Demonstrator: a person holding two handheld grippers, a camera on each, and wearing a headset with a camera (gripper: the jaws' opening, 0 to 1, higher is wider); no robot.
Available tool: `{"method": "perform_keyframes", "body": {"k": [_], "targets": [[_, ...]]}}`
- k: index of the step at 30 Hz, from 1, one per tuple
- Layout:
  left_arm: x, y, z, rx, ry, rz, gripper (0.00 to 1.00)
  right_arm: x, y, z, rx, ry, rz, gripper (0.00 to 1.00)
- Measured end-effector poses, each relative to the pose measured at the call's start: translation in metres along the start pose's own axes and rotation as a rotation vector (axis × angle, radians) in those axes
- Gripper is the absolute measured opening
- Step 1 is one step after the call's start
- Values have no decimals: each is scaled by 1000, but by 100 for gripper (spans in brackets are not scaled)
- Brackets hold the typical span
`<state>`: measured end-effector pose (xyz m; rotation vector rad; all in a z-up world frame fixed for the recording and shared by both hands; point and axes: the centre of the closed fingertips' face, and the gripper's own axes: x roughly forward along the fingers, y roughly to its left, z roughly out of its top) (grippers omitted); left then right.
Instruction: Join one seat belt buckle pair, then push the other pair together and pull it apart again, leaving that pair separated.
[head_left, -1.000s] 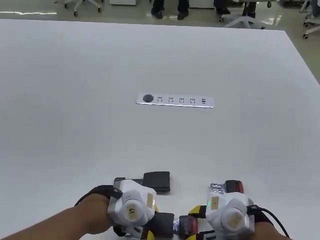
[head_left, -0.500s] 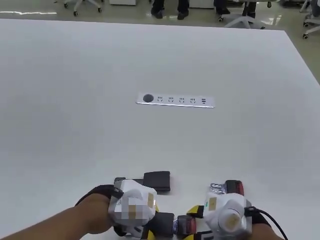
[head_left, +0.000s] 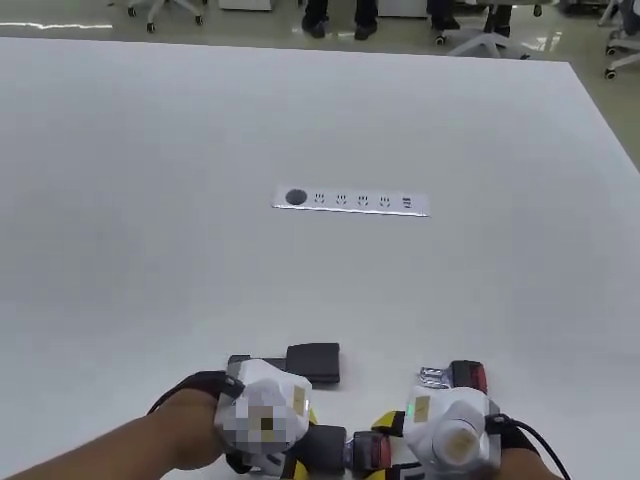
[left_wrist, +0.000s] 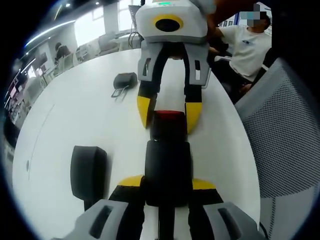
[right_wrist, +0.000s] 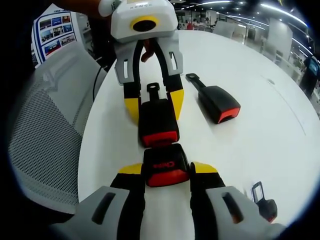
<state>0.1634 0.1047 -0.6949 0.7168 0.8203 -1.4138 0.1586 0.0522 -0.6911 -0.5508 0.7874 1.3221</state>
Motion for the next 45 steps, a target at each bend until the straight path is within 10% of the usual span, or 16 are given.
{"method": "perform_keyframes", "body": {"k": [45], "targets": [[-6, -5, 1, -142, -162, 27, 33, -3, -1, -5, -71, -66, -14, 31]]}}
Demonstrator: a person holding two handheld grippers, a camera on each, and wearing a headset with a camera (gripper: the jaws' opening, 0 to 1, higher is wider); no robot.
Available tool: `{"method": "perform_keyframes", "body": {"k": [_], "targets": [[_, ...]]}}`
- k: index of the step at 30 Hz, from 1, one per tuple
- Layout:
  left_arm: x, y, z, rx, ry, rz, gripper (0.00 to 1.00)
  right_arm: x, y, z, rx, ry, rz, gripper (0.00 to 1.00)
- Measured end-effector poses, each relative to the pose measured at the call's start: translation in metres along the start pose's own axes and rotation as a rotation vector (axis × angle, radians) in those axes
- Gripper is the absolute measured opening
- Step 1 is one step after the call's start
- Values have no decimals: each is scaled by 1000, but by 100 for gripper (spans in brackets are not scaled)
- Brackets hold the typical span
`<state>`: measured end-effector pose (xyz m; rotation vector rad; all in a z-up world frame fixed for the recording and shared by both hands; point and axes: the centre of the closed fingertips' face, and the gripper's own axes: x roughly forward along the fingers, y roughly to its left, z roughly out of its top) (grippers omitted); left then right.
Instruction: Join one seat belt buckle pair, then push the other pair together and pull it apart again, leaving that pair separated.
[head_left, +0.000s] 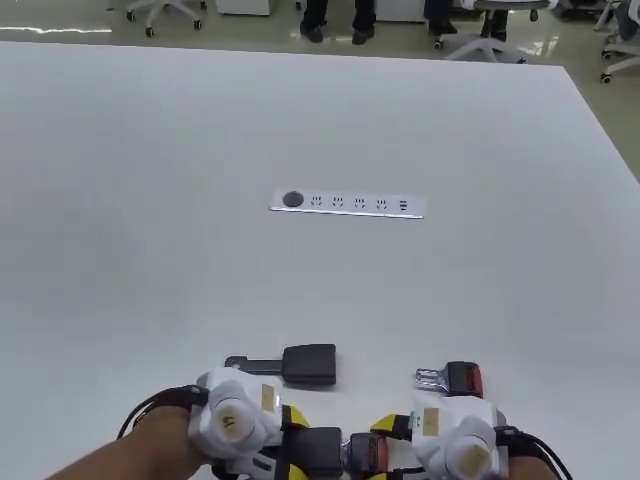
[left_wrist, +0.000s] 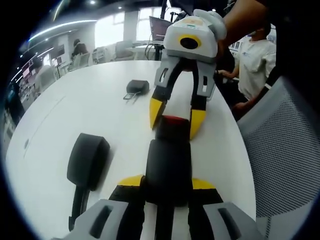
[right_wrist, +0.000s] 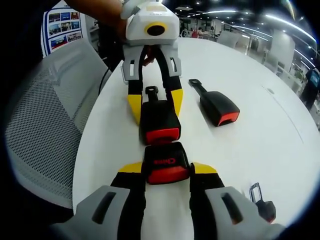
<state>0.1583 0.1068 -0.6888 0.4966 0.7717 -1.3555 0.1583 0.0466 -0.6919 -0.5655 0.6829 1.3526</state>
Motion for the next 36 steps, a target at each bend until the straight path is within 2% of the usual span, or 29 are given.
{"method": "perform_keyframes", "body": {"k": [8, 19, 24, 26, 28, 33, 34, 35, 36], "targets": [[0, 0, 0, -27, -30, 2, 33, -3, 2, 5, 18, -23, -8, 31], [0, 0, 1, -37, -42, 7, 33, -4, 2, 6, 40, -43, -10, 31], [0, -2, 4, -37, -32, 14, 34, -4, 3, 8, 51, -35, -8, 32], [0, -2, 5, -31, -22, 17, 34, -3, 3, 8, 34, -26, -14, 32], [0, -4, 6, -32, -16, 21, 35, -3, 4, 7, 56, -23, -17, 33], [1, -5, 6, -13, 4, 47, 36, -4, 5, 8, 46, -22, -27, 34], [2, -4, 6, -28, 4, 54, 37, -4, 5, 8, 45, -21, -26, 34], [2, -4, 9, -105, -16, 74, 38, -4, 6, 7, 54, -12, -26, 34], [2, -4, 12, -135, -29, 76, 40, -3, 6, 4, 67, -10, -29, 34]]}}
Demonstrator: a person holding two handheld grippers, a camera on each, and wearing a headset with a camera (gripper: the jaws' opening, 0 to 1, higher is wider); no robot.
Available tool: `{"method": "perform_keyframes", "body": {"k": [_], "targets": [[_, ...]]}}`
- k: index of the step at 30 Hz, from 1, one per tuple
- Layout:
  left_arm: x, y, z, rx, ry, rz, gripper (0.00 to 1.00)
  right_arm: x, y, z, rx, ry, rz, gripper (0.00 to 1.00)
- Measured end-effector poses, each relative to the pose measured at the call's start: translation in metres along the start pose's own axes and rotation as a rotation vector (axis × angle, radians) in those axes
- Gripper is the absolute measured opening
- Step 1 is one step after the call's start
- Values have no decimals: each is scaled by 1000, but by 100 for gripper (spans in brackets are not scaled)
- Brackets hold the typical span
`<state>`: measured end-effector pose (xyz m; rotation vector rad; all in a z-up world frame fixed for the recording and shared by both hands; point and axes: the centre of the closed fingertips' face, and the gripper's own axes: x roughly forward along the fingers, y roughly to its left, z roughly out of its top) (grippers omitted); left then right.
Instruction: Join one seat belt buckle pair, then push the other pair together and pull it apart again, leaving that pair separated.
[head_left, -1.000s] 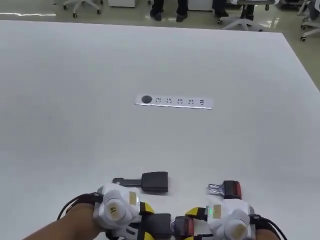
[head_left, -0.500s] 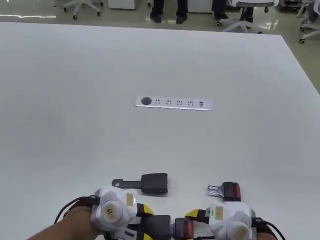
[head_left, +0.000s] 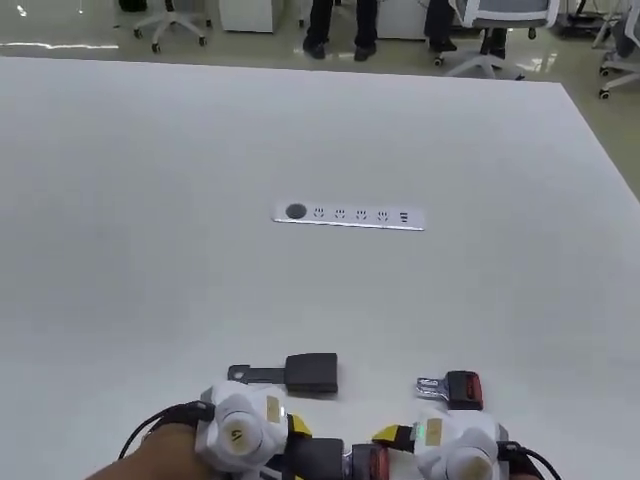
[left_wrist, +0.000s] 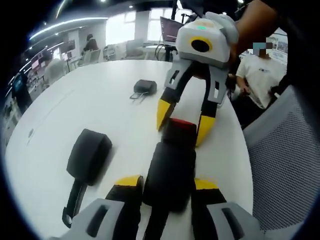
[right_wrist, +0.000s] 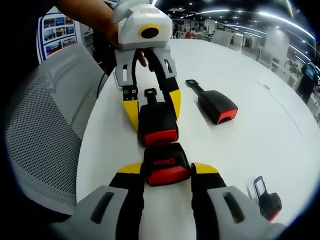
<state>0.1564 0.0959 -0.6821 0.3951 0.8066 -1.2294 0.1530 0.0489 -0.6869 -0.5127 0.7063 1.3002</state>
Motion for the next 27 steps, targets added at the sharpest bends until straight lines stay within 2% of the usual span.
{"method": "perform_keyframes", "body": {"k": [1, 2, 3, 5, 7, 9, 12, 15, 17, 19, 22, 24, 27], "targets": [[0, 0, 0, -35, -26, 12, 42, 1, -2, -3, 55, 10, -24, 35], [0, 0, -2, -21, -20, 11, 44, 0, -3, -5, 67, 12, -36, 38], [0, -3, -3, -19, -18, 11, 48, 0, -2, -3, 58, 4, -27, 41], [1, -8, -3, -16, -14, 13, 52, 0, 0, 2, 85, -32, -26, 51], [1, -11, -3, -12, -4, 15, 59, -1, 0, 5, 78, -54, -38, 58], [0, -7, -6, -21, 12, 29, 67, -1, 0, 5, 98, -58, -45, 65], [-4, -5, -1, -29, -8, 43, 74, -1, -2, 6, 104, -66, -55, 72], [-10, 0, 3, -26, -17, 69, 77, -7, -4, 7, 102, -79, -68, 75], [-13, 8, 5, -14, -26, 105, 83, -8, -6, 7, 107, -84, -72, 75], [-16, 12, 6, -12, -34, 118, 88, -11, -6, 5, 104, -87, -74, 77], [-21, 16, 8, 11, -33, 135, 89, -17, -8, 4, 99, -91, -70, 78], [-25, 19, 8, 20, -26, 145, 89, -24, -13, 5, 100, -101, -86, 78], [-33, 27, 15, 25, -31, 162, 90, -34, -21, 10, 114, -121, -105, 79]]}}
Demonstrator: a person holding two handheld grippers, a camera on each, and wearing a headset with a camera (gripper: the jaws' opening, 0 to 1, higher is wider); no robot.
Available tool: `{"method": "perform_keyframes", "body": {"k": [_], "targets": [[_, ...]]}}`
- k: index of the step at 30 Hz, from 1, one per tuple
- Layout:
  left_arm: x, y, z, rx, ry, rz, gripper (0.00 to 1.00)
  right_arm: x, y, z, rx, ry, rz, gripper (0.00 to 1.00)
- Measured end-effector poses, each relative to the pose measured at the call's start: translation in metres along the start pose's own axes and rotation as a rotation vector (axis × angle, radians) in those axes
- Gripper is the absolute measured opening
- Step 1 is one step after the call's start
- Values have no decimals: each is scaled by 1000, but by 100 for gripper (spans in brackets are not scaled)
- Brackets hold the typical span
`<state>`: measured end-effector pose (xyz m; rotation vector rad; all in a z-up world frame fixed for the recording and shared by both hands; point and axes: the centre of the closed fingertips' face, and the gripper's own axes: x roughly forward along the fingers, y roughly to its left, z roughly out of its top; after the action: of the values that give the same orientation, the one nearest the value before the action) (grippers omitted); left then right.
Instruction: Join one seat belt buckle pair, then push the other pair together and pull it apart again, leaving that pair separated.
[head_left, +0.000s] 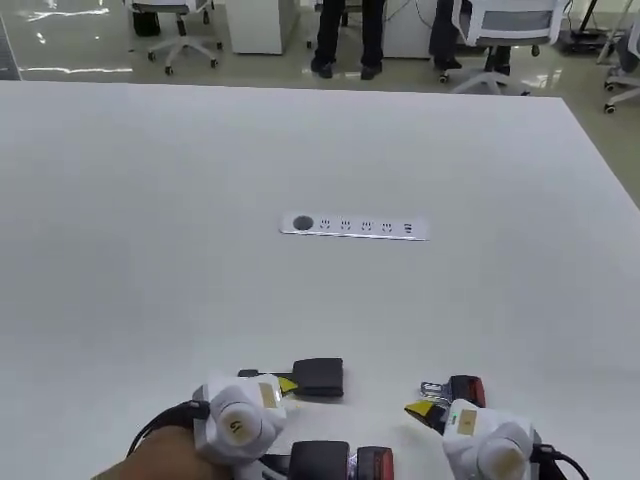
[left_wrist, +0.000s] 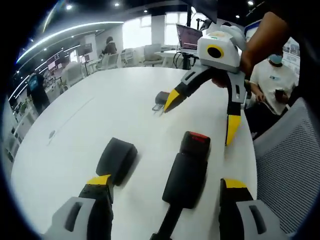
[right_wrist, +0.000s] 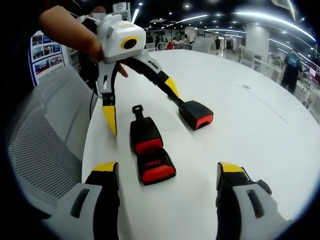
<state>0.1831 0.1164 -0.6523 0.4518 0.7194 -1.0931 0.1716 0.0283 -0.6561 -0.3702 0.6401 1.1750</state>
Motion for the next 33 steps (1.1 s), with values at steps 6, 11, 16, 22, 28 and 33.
{"method": "perform_keyframes", "body": {"k": [6, 11, 16, 22, 28, 33], "targets": [[-5, 24, 6, 8, -21, 29, 90, -10, -27, -3, -1, -11, -34, 80], [-7, 36, 9, 23, -20, 33, 88, -23, -48, 1, -35, -17, -72, 78], [-7, 51, 10, 36, -14, 35, 88, -35, -67, 0, -45, -16, -75, 77], [-4, 60, 10, 53, 6, 18, 86, -43, -89, -5, -18, 4, -75, 71], [4, 69, 8, 66, 20, -3, 82, -41, -108, -21, -8, 40, -50, 69], [11, 74, 9, 77, 27, -23, 78, -40, -110, -30, 3, 73, -12, 66]]}}
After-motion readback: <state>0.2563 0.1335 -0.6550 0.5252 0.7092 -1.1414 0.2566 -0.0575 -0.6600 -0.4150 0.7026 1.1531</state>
